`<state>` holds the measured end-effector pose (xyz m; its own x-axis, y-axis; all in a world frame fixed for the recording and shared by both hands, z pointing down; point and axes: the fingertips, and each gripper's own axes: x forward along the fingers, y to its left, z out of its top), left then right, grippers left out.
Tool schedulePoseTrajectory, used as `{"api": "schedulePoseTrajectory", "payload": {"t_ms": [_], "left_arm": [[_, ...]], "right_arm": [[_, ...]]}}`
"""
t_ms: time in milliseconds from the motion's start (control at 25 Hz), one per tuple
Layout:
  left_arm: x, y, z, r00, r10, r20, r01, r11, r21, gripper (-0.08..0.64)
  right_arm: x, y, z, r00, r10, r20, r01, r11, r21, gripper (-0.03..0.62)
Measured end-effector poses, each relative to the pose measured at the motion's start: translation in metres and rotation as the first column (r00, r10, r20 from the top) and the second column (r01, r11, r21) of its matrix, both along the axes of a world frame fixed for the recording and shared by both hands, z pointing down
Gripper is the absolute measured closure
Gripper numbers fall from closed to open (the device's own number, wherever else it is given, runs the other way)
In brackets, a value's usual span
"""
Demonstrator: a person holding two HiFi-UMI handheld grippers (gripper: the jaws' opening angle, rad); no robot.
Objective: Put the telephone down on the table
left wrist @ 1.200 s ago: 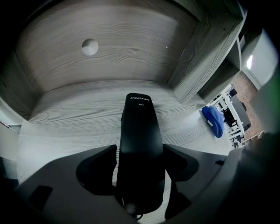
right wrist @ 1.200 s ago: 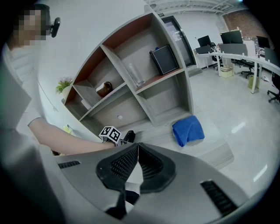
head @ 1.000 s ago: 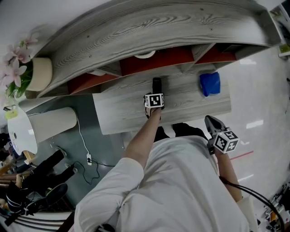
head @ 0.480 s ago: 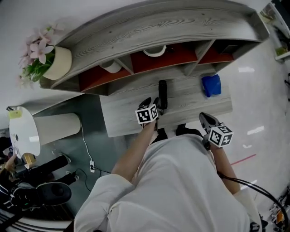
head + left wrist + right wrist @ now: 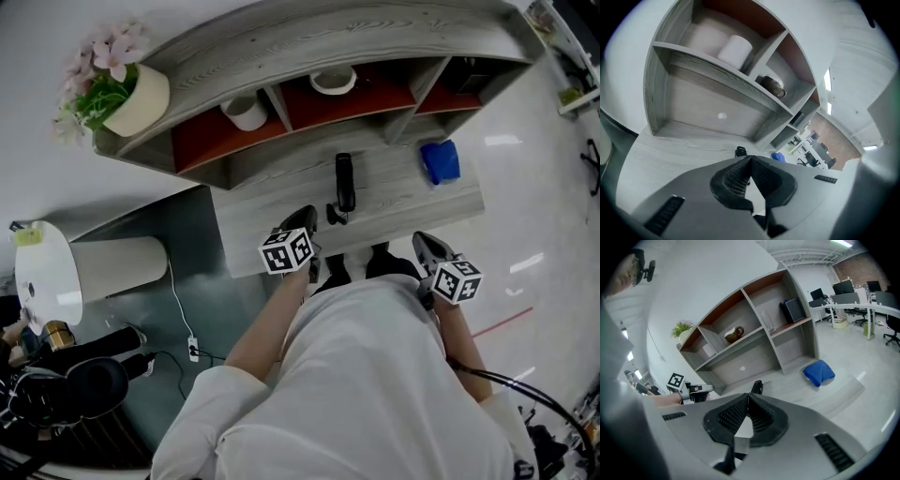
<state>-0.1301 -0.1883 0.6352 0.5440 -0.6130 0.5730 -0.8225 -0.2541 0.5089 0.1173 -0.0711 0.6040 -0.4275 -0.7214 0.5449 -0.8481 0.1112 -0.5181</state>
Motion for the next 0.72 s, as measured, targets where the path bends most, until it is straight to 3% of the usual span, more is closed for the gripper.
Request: {"api": "schedulePoseTrajectory", "payload": {"t_ms": [160,400,720], "left_arm": [[-0.001,0.031,-0.010,0.996,0.041,-0.076,-0.041,0.999,-0.008,0.551],[0.002,0.078,-0.031,0.992,0.032,-0.123,-0.030,0.999,0.021,0.551],[0.028,0.153,-0.051,0.984,-0.009,-0.176,0.013,1.000,0.021,0.551]], "right_arm": [[-0.004,0.020,0.003,1.000,0.015,0.010,-0.015,1.000,0.000,0.575],[0.006,0.035,-0.004,0.999,-0.040,0.019,0.039,0.999,0.029,0.575],[0.022,0.073,-0.020,0.978,-0.210,0.014,0.209,0.976,0.057,0.575]]}}
